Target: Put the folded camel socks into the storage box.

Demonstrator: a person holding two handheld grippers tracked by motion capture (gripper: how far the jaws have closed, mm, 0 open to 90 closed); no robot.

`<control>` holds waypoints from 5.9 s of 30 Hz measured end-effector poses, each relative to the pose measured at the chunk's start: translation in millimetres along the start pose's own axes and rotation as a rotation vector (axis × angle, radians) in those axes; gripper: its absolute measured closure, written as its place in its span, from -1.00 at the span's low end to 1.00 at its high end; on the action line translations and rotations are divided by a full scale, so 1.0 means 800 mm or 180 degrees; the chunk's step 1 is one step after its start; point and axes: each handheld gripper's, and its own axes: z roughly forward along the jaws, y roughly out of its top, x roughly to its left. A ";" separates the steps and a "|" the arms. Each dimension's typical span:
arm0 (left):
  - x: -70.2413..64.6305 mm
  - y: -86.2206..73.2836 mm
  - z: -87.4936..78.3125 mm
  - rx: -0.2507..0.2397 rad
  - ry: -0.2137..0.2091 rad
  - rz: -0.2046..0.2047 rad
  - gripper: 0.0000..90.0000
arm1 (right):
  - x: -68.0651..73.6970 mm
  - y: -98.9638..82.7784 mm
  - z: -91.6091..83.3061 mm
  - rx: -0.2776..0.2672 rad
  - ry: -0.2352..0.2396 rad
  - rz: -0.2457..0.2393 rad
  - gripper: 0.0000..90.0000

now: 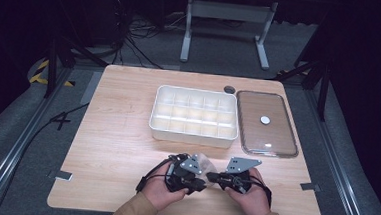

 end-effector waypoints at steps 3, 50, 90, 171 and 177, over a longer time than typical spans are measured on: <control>0.006 -0.002 -0.009 -0.0045 0.0118 -0.0044 0.79 | -0.003 -0.003 -0.001 0.0045 0.0008 0.0026 0.98; 0.004 0.012 0.047 0.0322 0.0533 0.0042 0.70 | -0.007 -0.008 -0.023 0.0067 -0.0071 0.0168 0.86; -0.006 0.000 0.044 0.0290 0.0713 -0.0083 0.60 | 0.003 0.012 -0.003 0.0134 -0.0683 0.0333 0.43; 0.037 -0.032 -0.037 0.0017 0.0731 -0.0498 0.27 | -0.027 0.037 -0.038 -0.0195 -0.0381 0.0467 0.70; 0.043 -0.037 -0.049 -0.0054 0.0784 -0.0561 0.26 | -0.045 0.060 -0.063 -0.0244 -0.0493 0.0402 0.70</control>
